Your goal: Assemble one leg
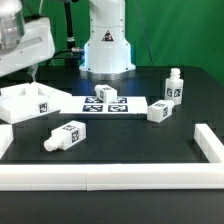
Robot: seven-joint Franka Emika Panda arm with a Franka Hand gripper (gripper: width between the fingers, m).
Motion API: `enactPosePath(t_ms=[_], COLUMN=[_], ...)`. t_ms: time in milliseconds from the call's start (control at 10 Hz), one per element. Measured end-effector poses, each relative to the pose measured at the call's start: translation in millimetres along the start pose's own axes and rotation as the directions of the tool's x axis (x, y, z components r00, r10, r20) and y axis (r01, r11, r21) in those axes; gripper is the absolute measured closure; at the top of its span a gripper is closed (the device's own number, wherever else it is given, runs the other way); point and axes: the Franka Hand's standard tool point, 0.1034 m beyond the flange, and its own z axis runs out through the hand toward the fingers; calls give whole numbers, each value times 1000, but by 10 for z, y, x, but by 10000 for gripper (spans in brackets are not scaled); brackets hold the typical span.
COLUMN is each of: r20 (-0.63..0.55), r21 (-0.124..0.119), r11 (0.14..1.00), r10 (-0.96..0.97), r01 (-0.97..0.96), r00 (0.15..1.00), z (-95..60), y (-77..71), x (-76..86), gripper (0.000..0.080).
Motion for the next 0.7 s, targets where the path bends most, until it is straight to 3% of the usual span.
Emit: enactPosePath(t_ms=[200, 400, 700], r20=[-16, -16, -4], r21=[-36, -42, -44], r11=[998, 997, 996], r10=[-54, -72, -83], r01=[54, 72, 83], r00=[998, 997, 997], z=[89, 213, 361], y=[82, 125, 160], x=[-160, -325, -372], gripper=[150, 150, 150])
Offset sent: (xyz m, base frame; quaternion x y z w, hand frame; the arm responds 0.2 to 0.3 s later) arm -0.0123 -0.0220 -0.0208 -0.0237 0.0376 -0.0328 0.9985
